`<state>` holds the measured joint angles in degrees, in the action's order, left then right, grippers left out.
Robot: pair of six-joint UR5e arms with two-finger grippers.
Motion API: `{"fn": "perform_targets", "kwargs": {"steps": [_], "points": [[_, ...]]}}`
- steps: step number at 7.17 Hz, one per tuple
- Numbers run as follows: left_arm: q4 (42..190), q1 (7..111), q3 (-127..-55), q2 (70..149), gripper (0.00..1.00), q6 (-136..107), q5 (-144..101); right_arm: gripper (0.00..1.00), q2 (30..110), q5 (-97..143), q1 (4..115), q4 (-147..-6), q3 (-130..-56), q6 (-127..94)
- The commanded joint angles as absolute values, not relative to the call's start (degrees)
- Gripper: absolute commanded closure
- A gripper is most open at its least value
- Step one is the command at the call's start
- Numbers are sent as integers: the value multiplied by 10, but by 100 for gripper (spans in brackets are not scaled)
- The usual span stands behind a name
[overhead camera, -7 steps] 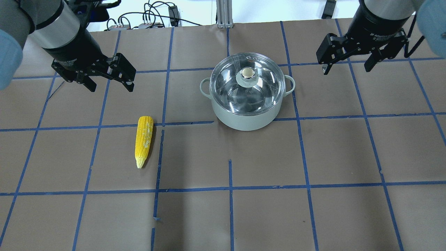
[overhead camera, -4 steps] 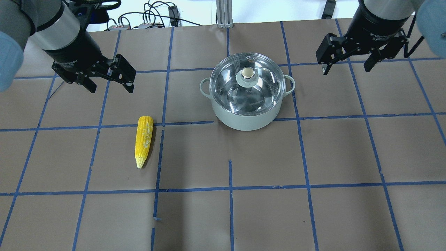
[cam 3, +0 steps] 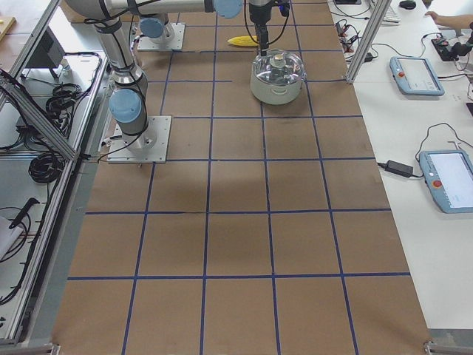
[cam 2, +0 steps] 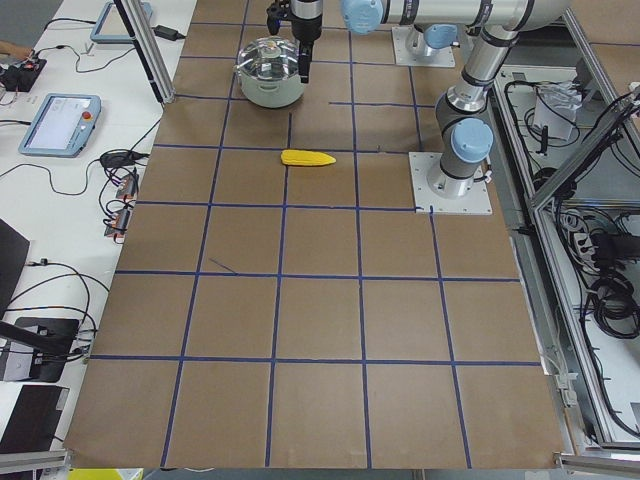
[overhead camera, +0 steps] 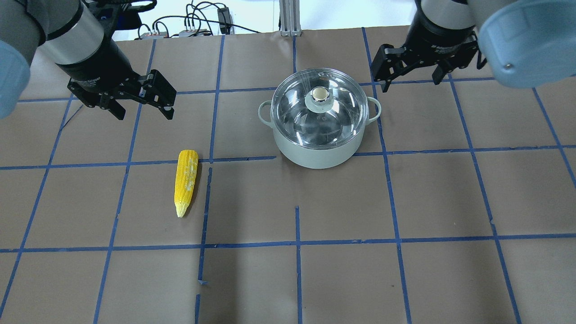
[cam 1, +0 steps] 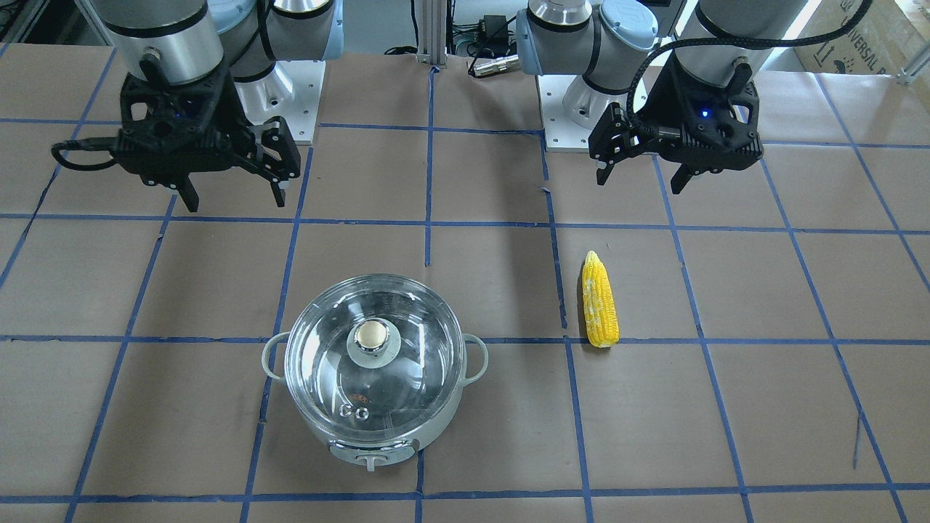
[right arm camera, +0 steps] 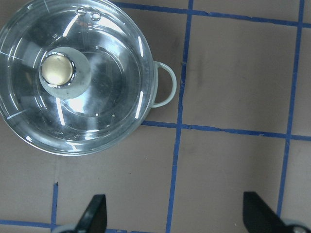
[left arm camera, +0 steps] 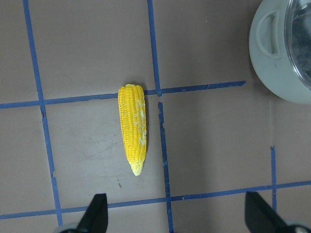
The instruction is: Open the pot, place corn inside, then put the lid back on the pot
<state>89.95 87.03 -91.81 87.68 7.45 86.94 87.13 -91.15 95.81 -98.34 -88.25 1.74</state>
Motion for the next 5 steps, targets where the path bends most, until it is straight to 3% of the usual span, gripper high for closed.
{"fn": "perform_targets", "kwargs": {"steps": [1,5], "points": [[901,871,-918,875,0,74,870,0,821,-905,997,-1020,-878,20],[901,872,-953,843,0,73,870,0,740,-893,1046,-1088,-868,18]]}}
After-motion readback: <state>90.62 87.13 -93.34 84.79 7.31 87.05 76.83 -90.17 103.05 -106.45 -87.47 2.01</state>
